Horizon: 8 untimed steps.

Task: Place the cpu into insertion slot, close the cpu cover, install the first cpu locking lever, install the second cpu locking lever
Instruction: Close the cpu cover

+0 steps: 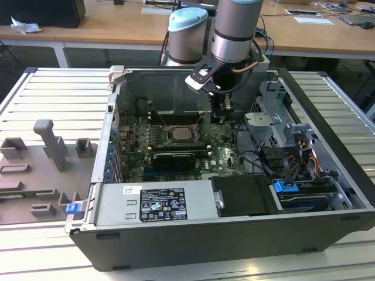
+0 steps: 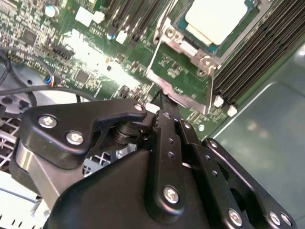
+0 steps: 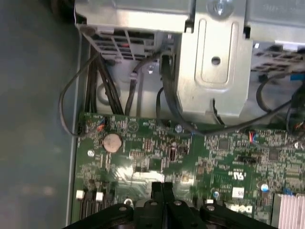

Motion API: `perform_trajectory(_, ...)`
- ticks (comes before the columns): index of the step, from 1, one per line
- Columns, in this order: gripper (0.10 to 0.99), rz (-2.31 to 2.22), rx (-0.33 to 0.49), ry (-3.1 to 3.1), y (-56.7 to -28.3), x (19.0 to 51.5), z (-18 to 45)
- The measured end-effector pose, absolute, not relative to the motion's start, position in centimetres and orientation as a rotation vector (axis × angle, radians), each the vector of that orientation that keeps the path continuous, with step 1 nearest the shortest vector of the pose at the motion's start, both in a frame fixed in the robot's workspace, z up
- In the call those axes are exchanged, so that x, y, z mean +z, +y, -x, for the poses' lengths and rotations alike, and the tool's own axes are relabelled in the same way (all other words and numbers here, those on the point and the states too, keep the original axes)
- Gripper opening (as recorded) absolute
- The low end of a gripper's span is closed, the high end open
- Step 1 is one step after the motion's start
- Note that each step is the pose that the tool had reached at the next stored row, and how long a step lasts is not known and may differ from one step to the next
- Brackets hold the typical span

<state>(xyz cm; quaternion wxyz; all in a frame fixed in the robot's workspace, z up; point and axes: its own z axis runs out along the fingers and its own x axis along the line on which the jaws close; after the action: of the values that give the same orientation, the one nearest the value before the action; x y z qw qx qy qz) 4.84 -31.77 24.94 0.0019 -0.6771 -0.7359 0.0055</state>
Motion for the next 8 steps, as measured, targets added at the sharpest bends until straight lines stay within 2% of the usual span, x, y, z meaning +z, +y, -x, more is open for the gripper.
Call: perform_trajectory(8, 0.106, 2.125, 0.017, -2.309, -31.77, 24.93, -3.97)
